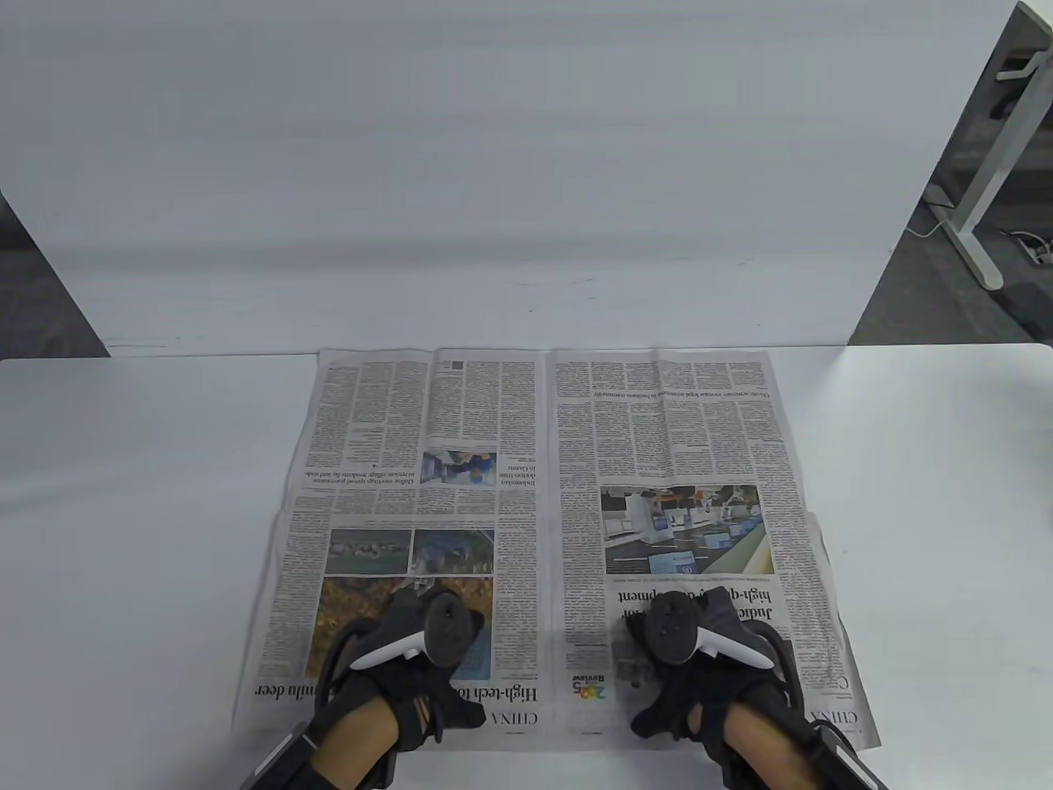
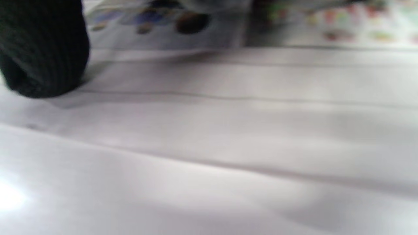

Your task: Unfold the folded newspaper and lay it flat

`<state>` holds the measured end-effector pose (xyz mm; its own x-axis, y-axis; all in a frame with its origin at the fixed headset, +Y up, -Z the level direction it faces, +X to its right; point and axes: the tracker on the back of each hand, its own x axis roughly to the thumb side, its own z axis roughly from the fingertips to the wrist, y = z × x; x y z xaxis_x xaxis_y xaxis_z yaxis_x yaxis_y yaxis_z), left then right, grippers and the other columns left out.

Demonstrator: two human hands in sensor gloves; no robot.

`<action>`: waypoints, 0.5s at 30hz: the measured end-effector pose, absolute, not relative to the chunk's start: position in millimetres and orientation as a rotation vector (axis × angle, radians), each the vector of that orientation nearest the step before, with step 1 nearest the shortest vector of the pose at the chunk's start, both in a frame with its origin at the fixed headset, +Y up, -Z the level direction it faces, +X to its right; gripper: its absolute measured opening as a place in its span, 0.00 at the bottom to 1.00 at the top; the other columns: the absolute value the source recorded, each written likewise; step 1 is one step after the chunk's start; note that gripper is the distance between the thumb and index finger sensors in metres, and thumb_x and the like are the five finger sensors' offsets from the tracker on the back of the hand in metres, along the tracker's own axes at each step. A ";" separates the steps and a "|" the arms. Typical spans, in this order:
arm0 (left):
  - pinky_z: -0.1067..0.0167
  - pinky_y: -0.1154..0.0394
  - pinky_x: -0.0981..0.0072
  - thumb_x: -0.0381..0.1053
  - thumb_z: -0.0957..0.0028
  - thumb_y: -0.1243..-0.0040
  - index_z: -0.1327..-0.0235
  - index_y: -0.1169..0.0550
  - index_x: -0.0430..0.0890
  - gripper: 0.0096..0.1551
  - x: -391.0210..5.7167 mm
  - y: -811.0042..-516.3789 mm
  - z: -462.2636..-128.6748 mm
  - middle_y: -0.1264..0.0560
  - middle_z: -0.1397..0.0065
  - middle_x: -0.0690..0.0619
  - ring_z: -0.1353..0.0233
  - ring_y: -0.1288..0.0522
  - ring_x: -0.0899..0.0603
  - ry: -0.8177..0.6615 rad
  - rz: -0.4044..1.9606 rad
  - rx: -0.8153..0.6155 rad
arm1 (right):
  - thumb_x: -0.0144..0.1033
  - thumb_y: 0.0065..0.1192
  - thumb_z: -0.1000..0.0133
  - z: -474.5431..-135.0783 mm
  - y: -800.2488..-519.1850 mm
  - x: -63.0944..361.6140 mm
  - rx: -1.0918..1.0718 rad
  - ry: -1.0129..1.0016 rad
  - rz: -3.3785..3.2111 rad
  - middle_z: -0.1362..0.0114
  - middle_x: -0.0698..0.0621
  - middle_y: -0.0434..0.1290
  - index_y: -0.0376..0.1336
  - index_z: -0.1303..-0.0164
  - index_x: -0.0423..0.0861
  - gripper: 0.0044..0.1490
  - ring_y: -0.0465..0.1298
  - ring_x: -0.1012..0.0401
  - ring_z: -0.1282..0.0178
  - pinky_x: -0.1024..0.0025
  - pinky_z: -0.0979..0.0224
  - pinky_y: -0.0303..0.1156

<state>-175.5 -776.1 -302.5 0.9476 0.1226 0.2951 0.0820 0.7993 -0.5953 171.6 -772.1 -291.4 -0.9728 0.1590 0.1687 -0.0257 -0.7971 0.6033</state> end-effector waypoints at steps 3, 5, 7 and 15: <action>0.35 0.60 0.14 0.74 0.58 0.36 0.27 0.63 0.60 0.63 -201.9 -776.3 -302.7 0.73 0.21 0.48 0.26 0.72 0.19 -0.292 0.041 -0.646 | 0.67 0.75 0.59 -289.8 -772.8 195.4 0.295 0.959 2.860 0.16 0.47 0.26 0.32 0.22 0.61 0.71 0.28 0.34 0.21 0.13 0.39 0.44; 0.35 0.62 0.14 0.74 0.58 0.36 0.27 0.62 0.61 0.63 -216.8 -777.0 -302.2 0.73 0.21 0.49 0.25 0.73 0.20 -0.272 0.060 -0.639 | 0.67 0.76 0.60 -288.5 -773.1 208.4 0.274 0.964 2.854 0.16 0.48 0.26 0.32 0.23 0.61 0.71 0.28 0.35 0.21 0.13 0.38 0.44; 0.35 0.63 0.14 0.73 0.59 0.35 0.27 0.62 0.62 0.63 -236.7 -776.9 -301.3 0.73 0.21 0.50 0.25 0.73 0.20 -0.228 0.085 -0.640 | 0.67 0.76 0.60 -287.3 -773.2 225.7 0.248 0.977 2.852 0.16 0.48 0.25 0.31 0.23 0.62 0.71 0.27 0.36 0.21 0.14 0.38 0.43; 0.34 0.64 0.15 0.72 0.60 0.33 0.27 0.61 0.62 0.63 -302.4 -776.3 -296.7 0.73 0.21 0.51 0.25 0.75 0.22 -0.110 0.141 -0.644 | 0.66 0.74 0.59 -279.3 -775.2 290.7 0.169 1.051 2.830 0.18 0.50 0.21 0.28 0.25 0.64 0.72 0.23 0.40 0.21 0.17 0.34 0.39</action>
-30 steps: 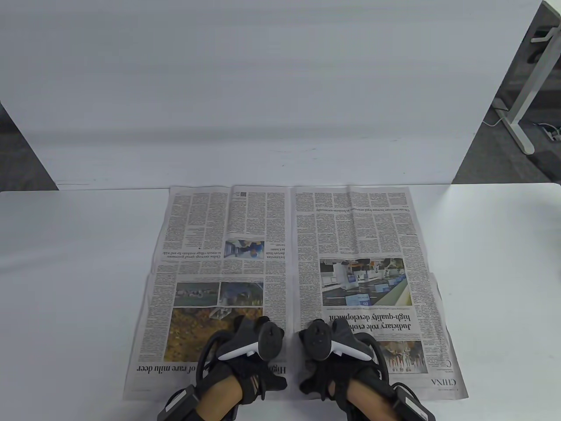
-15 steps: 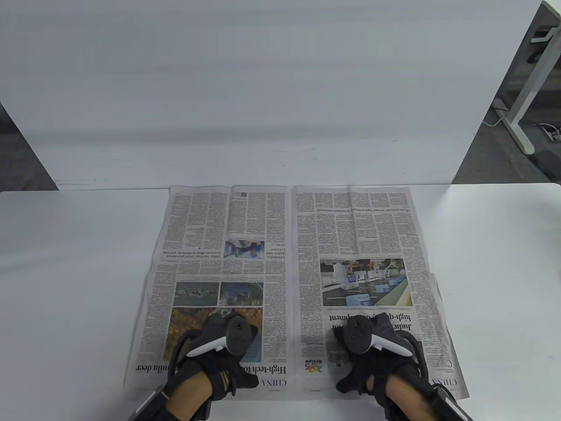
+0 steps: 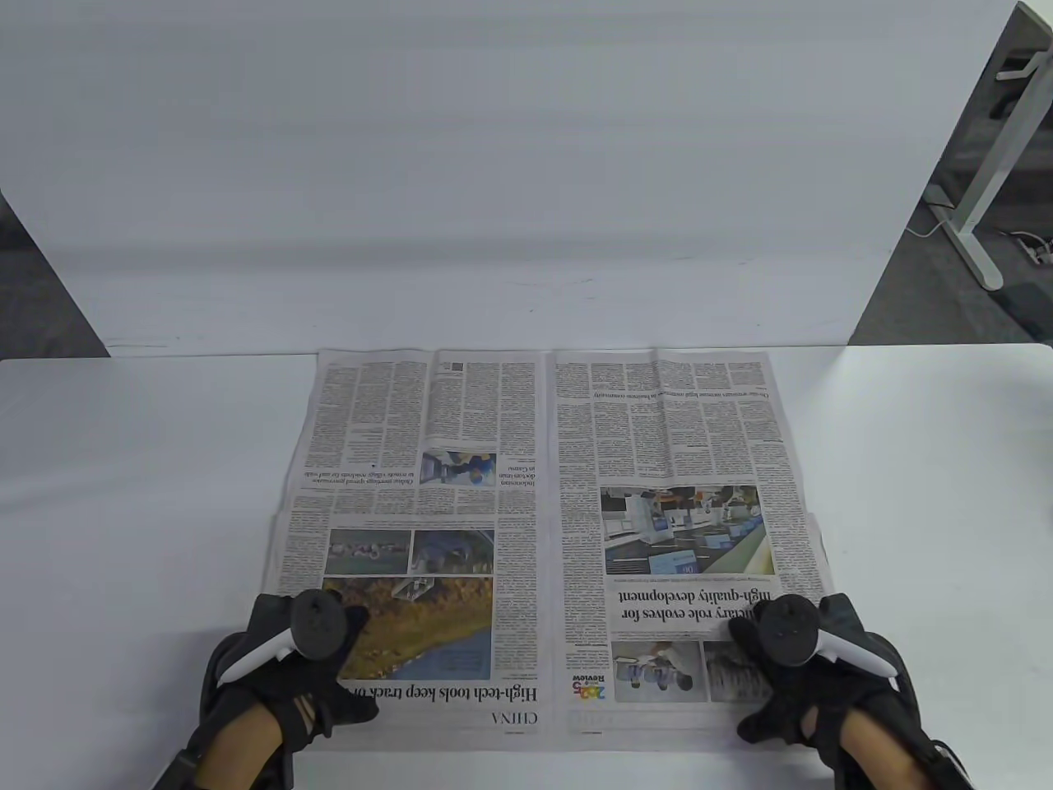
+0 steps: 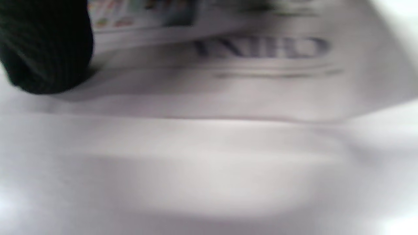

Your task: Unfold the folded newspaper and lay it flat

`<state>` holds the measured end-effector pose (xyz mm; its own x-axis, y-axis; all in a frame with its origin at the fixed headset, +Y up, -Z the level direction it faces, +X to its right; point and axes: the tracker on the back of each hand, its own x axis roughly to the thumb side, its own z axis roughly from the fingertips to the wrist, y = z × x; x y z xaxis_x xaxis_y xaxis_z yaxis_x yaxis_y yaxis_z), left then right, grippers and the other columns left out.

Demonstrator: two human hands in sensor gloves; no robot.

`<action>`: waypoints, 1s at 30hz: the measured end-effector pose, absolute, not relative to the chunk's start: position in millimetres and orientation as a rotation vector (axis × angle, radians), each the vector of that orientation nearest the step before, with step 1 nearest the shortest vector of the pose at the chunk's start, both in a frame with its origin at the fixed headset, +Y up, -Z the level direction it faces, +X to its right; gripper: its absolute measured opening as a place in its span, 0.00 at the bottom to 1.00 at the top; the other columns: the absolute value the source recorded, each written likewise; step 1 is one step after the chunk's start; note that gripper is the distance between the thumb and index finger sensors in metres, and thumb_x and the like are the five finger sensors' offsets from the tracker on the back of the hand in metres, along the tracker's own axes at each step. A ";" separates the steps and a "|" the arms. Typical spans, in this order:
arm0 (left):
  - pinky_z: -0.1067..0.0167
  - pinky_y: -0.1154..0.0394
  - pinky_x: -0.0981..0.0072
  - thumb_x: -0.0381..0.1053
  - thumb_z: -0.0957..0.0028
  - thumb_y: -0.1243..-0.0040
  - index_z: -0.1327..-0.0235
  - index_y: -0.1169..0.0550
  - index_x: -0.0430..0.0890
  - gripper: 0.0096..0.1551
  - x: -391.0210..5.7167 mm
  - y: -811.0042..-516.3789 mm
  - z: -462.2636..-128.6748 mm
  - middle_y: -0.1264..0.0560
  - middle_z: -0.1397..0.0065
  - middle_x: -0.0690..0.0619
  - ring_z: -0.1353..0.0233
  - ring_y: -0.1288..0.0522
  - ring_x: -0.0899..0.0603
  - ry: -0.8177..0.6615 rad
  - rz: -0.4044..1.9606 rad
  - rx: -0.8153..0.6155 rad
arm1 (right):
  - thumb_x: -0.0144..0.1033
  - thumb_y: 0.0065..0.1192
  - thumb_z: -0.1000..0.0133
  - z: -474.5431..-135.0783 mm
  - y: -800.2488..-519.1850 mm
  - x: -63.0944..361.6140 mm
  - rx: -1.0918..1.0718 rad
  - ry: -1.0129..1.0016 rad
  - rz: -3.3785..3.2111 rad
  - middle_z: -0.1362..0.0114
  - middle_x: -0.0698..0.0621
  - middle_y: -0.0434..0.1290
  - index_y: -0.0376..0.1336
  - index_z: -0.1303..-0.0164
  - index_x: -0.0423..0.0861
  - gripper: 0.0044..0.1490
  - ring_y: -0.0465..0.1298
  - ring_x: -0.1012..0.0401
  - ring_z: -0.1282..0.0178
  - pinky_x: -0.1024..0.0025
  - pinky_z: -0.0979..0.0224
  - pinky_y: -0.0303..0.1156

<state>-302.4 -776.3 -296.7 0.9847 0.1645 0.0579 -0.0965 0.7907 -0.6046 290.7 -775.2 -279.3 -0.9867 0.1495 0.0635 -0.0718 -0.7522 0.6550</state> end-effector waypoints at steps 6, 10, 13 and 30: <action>0.34 0.65 0.16 0.70 0.59 0.32 0.27 0.61 0.62 0.63 -330.7 -776.7 -293.4 0.74 0.21 0.50 0.25 0.75 0.24 -0.064 0.177 -0.640 | 0.64 0.74 0.57 -275.7 -775.7 323.9 0.119 1.095 2.799 0.19 0.51 0.19 0.26 0.25 0.64 0.71 0.22 0.41 0.22 0.19 0.33 0.38; 0.32 0.64 0.16 0.67 0.58 0.32 0.27 0.60 0.62 0.61 -328.6 -771.6 -297.2 0.72 0.21 0.50 0.24 0.74 0.23 -0.043 0.168 -0.656 | 0.61 0.75 0.56 -278.6 -771.1 322.3 0.100 1.074 2.783 0.18 0.49 0.22 0.29 0.25 0.63 0.70 0.23 0.40 0.21 0.18 0.33 0.39; 0.30 0.61 0.18 0.62 0.53 0.34 0.24 0.53 0.57 0.54 -330.9 -758.7 -305.7 0.66 0.18 0.45 0.22 0.69 0.23 0.002 0.256 -0.644 | 0.56 0.76 0.55 -288.6 -753.9 320.9 0.069 1.018 2.688 0.15 0.44 0.32 0.41 0.20 0.54 0.63 0.31 0.34 0.20 0.19 0.32 0.44; 0.29 0.53 0.23 0.55 0.49 0.43 0.23 0.43 0.54 0.41 -302.9 -755.4 -340.1 0.55 0.17 0.39 0.21 0.58 0.21 0.061 0.290 -0.464 | 0.49 0.66 0.49 -330.1 -761.1 285.8 -0.148 0.428 2.761 0.15 0.37 0.51 0.58 0.24 0.45 0.44 0.47 0.30 0.19 0.21 0.31 0.46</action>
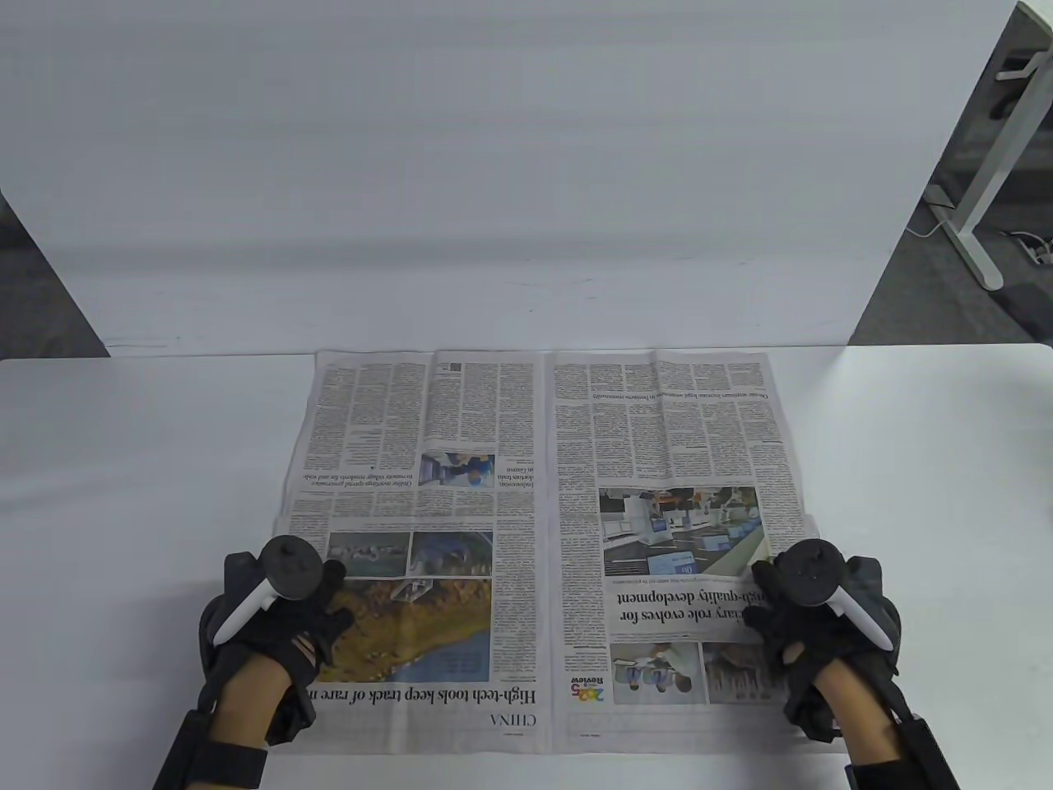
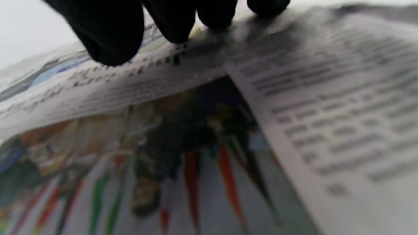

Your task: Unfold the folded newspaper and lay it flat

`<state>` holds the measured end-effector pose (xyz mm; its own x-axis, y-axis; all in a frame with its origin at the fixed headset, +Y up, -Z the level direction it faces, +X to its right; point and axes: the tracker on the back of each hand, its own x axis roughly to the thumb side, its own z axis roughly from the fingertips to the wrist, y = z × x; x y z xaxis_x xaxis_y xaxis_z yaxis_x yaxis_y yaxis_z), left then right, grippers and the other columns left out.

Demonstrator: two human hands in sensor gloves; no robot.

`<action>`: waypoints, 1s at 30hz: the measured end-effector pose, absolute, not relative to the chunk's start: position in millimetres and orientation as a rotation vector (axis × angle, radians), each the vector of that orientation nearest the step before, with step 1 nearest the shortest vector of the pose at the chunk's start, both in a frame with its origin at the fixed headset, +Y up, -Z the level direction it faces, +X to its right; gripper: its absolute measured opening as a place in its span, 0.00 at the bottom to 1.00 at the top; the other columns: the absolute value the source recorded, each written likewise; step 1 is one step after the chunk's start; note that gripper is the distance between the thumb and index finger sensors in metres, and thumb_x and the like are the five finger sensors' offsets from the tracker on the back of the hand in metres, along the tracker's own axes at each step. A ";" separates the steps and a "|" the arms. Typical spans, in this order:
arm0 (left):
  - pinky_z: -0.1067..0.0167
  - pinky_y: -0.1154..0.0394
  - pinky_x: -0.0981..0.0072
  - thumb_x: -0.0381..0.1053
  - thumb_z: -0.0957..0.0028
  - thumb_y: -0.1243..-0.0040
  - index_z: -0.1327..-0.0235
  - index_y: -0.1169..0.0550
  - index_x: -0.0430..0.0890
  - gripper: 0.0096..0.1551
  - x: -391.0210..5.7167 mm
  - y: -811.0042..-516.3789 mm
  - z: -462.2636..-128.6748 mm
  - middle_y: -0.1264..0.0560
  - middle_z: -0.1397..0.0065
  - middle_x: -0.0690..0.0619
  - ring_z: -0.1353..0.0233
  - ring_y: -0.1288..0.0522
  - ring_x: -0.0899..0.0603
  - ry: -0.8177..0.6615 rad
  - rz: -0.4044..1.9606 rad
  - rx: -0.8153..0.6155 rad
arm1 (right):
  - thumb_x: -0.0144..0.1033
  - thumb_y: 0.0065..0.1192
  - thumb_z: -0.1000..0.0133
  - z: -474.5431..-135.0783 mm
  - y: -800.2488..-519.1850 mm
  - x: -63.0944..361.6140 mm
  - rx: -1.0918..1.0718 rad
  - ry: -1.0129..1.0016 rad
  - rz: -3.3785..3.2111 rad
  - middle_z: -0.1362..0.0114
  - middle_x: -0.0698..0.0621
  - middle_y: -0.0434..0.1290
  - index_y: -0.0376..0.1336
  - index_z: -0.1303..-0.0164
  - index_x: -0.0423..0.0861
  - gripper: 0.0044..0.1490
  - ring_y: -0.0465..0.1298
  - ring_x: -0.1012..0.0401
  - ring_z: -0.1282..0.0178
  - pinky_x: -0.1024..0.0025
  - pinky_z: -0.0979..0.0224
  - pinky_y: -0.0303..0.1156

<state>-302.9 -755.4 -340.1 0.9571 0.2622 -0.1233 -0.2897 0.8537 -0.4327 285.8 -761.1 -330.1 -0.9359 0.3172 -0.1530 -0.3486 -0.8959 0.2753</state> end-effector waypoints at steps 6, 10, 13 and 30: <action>0.29 0.49 0.25 0.50 0.48 0.45 0.24 0.40 0.51 0.37 -304.8 -745.8 -326.1 0.51 0.18 0.38 0.22 0.53 0.19 0.087 0.249 -0.528 | 0.49 0.65 0.49 -318.6 -748.4 287.1 -0.172 0.455 2.774 0.19 0.37 0.62 0.66 0.30 0.44 0.39 0.56 0.32 0.21 0.23 0.32 0.51; 0.30 0.44 0.26 0.47 0.49 0.44 0.25 0.37 0.49 0.35 -304.7 -736.7 -315.8 0.43 0.20 0.38 0.23 0.45 0.19 0.112 0.217 -0.546 | 0.49 0.66 0.49 -307.9 -737.5 285.9 -0.197 0.505 2.806 0.25 0.37 0.70 0.73 0.37 0.42 0.35 0.64 0.33 0.25 0.26 0.32 0.55; 0.31 0.42 0.26 0.46 0.49 0.43 0.26 0.34 0.48 0.34 -303.6 -735.4 -314.3 0.39 0.22 0.38 0.24 0.42 0.19 0.128 0.210 -0.535 | 0.49 0.67 0.49 -303.9 -735.4 282.8 -0.200 0.534 2.833 0.26 0.36 0.72 0.74 0.38 0.42 0.34 0.66 0.32 0.26 0.28 0.32 0.58; 0.30 0.49 0.24 0.57 0.48 0.46 0.23 0.46 0.55 0.41 -135.6 -727.6 -351.9 0.59 0.18 0.40 0.22 0.56 0.18 -0.171 0.155 -0.455 | 0.48 0.63 0.48 -338.9 -727.0 105.1 0.086 0.524 2.843 0.14 0.39 0.53 0.57 0.23 0.47 0.42 0.51 0.30 0.18 0.24 0.29 0.48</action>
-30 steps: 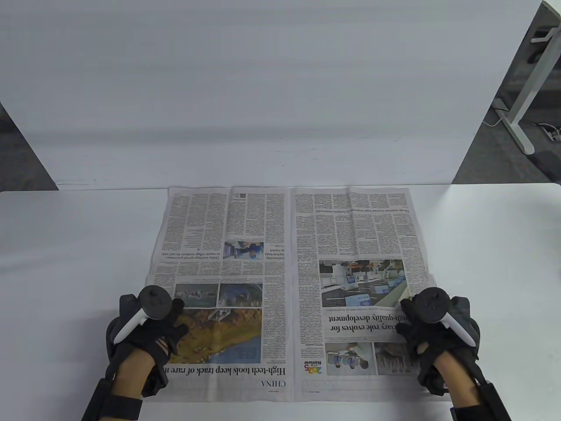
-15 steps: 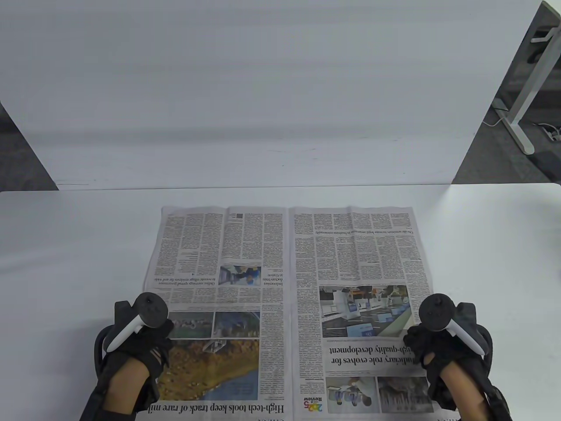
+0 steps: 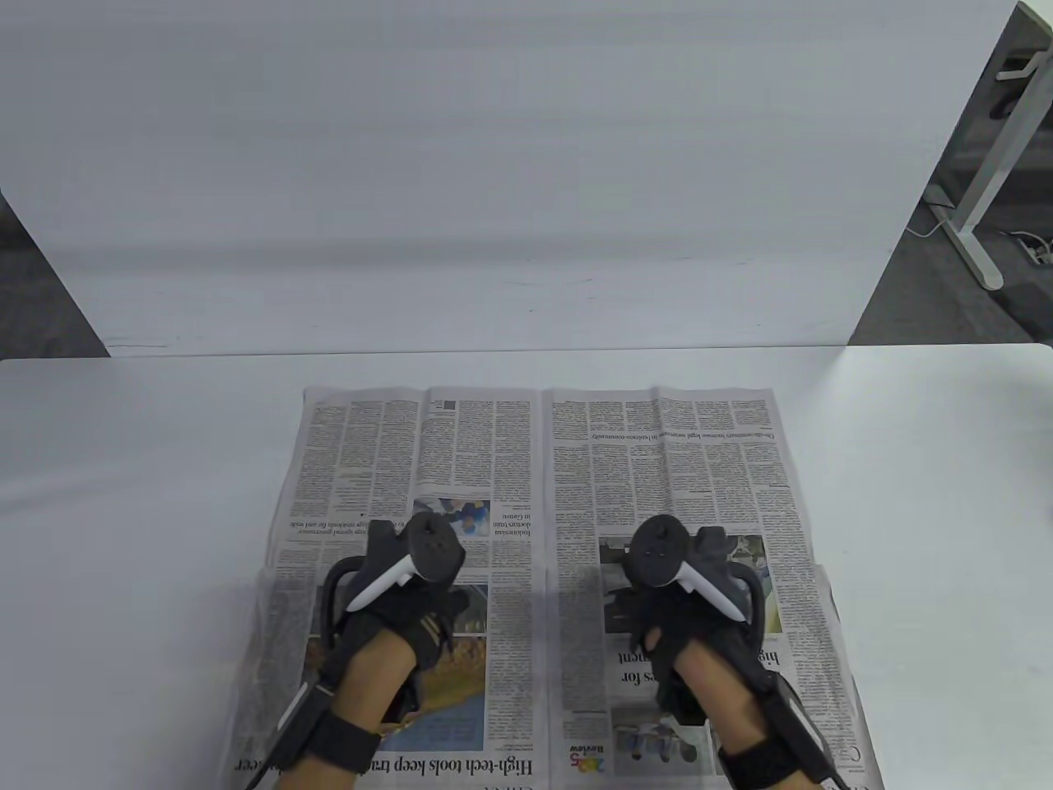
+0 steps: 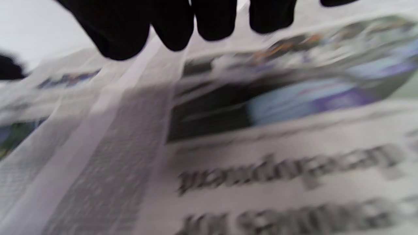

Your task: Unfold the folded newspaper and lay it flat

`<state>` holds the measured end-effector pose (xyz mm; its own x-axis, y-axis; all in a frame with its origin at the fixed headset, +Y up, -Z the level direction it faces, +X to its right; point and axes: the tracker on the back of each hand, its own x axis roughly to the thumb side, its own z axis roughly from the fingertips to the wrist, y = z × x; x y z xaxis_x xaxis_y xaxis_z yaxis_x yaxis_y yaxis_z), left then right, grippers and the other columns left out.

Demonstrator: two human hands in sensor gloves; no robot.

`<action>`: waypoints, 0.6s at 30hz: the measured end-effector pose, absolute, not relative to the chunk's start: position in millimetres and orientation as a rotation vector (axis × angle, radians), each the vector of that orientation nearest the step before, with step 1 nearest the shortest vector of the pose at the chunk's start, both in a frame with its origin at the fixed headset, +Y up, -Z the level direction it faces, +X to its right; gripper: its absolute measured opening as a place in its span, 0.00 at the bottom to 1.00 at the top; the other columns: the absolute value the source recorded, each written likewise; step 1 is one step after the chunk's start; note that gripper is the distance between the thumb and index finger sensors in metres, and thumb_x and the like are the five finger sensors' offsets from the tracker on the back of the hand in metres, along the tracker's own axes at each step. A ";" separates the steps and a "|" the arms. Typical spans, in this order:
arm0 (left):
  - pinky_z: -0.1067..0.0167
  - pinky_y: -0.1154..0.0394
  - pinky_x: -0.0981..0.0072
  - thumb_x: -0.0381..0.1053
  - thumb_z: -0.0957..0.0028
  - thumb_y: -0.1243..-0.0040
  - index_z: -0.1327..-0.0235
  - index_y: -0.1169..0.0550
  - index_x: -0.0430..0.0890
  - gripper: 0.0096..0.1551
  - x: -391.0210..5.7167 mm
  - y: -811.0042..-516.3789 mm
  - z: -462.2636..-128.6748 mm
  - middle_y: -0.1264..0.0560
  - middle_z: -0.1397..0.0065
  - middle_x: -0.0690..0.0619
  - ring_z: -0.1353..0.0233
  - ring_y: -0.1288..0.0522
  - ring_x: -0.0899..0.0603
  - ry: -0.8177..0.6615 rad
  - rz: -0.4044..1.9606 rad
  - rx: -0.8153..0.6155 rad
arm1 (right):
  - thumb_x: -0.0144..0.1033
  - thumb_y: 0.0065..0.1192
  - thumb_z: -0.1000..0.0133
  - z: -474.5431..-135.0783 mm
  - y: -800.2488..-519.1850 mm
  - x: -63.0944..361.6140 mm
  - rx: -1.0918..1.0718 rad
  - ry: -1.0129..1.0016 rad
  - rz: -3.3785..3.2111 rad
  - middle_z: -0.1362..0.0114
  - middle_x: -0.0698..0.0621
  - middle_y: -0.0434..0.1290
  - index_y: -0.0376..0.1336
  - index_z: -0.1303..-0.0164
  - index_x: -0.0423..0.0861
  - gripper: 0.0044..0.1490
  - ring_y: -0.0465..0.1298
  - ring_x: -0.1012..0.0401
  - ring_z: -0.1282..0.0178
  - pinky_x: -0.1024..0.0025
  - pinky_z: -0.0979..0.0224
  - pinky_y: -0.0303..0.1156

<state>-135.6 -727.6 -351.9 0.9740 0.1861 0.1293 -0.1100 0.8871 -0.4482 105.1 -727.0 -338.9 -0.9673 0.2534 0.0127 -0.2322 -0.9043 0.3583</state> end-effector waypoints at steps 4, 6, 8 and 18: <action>0.30 0.49 0.23 0.59 0.49 0.46 0.23 0.50 0.57 0.43 -112.5 -749.4 -352.4 0.62 0.18 0.41 0.24 0.60 0.16 -0.225 0.129 -0.444 | 0.50 0.62 0.47 -336.0 -751.4 81.2 0.174 0.549 2.850 0.12 0.44 0.43 0.51 0.20 0.51 0.45 0.42 0.32 0.17 0.22 0.29 0.45; 0.31 0.50 0.22 0.61 0.49 0.46 0.23 0.51 0.57 0.44 -109.1 -758.6 -353.0 0.62 0.18 0.41 0.24 0.61 0.16 -0.218 0.102 -0.457 | 0.51 0.62 0.47 -336.2 -759.3 78.7 0.186 0.564 2.839 0.12 0.45 0.41 0.48 0.20 0.52 0.47 0.40 0.32 0.17 0.21 0.29 0.44; 0.31 0.51 0.21 0.62 0.49 0.47 0.23 0.52 0.58 0.44 -110.7 -765.0 -353.1 0.62 0.18 0.42 0.24 0.61 0.16 -0.211 0.091 -0.489 | 0.52 0.62 0.48 -336.9 -765.5 79.3 0.184 0.560 2.840 0.12 0.44 0.41 0.47 0.20 0.53 0.47 0.40 0.32 0.17 0.21 0.30 0.44; 0.33 0.62 0.20 0.63 0.48 0.48 0.25 0.55 0.61 0.44 -139.2 -775.4 -353.4 0.67 0.19 0.45 0.25 0.70 0.20 -0.161 0.164 -0.501 | 0.55 0.58 0.47 -339.7 -777.8 102.8 0.123 0.565 2.828 0.13 0.46 0.37 0.43 0.21 0.56 0.47 0.34 0.37 0.18 0.21 0.32 0.39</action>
